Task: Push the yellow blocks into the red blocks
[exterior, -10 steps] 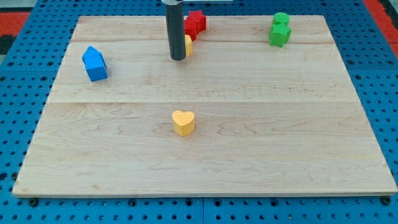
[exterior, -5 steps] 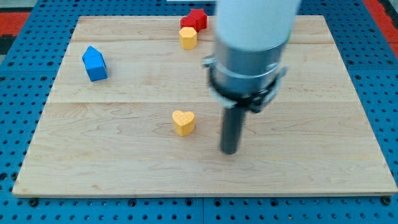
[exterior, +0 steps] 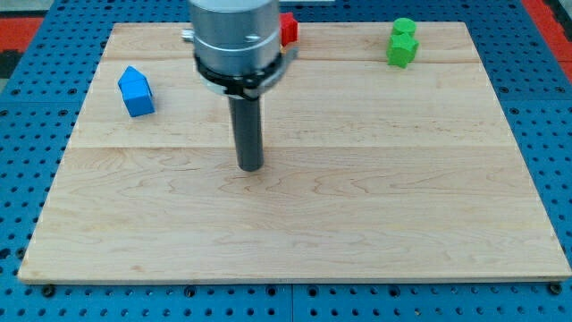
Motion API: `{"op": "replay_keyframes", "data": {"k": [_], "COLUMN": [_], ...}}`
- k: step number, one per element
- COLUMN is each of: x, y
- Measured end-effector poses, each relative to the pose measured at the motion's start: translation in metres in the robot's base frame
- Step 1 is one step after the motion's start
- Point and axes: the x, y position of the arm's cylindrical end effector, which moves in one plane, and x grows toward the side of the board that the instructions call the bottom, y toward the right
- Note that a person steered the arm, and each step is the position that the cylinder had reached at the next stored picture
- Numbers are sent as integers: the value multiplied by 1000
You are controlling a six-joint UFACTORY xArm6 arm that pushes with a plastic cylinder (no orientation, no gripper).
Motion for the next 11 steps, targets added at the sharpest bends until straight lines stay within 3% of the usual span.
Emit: {"op": "replay_keyframes", "data": {"k": [2,3,5,9,11], "x": [-111,-137,-132,-122,-122], "y": [0,0,10,217,287]}}
